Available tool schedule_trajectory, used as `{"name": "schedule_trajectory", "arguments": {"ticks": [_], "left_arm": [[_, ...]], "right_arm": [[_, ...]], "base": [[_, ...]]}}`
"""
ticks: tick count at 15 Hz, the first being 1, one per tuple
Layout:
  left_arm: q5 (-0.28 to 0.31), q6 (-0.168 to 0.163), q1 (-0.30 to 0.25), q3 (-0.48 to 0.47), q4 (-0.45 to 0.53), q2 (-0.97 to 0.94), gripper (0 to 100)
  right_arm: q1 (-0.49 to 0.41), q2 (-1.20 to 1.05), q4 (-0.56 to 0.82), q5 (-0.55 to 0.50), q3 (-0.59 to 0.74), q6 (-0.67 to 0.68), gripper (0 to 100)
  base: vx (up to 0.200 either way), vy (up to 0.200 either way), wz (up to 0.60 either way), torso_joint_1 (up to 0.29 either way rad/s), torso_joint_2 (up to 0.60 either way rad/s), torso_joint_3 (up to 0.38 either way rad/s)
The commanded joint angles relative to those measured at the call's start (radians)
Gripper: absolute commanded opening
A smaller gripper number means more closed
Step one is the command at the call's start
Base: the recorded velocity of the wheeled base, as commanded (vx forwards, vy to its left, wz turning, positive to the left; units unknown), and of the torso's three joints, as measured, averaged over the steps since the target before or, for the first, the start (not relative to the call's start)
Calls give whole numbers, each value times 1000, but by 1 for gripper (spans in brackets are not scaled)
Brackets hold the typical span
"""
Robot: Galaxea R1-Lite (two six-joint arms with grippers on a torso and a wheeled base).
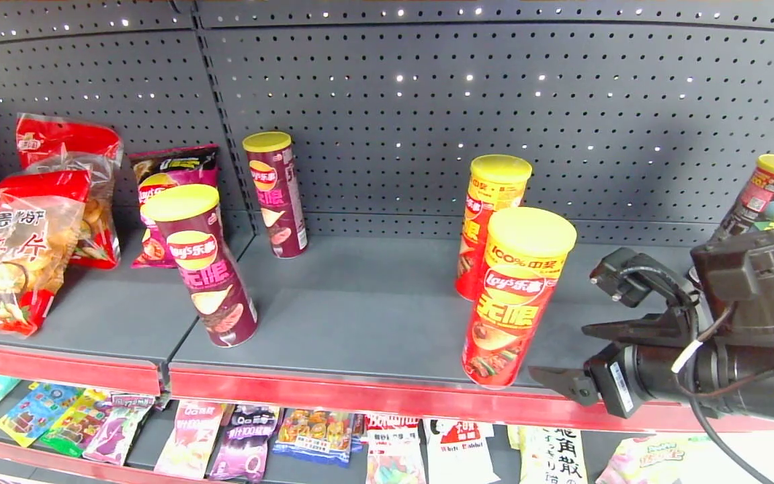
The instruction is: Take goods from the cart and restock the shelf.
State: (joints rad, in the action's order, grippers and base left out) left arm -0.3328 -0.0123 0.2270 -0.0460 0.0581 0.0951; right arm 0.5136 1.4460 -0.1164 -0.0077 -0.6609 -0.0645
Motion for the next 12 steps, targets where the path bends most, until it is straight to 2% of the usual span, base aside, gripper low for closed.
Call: {"name": "schedule_trajectory", "arguments": {"ticks": [1, 8, 12], "left_arm": [[0, 0, 0, 1, -1, 2, 100], [0, 0, 0, 1, -1, 2, 100], [0, 0, 0, 1, -1, 2, 100]], "right_arm": [[9, -1, 0, -2, 0, 0, 100], [6, 24, -3, -3, -9, 0, 100], [-10, 60, -72, -11, -3, 0, 100]], "base": [[0, 0, 0, 0, 0, 0], [0, 0, 0, 0, 0, 0], [0, 0, 0, 0, 0, 0]]}}
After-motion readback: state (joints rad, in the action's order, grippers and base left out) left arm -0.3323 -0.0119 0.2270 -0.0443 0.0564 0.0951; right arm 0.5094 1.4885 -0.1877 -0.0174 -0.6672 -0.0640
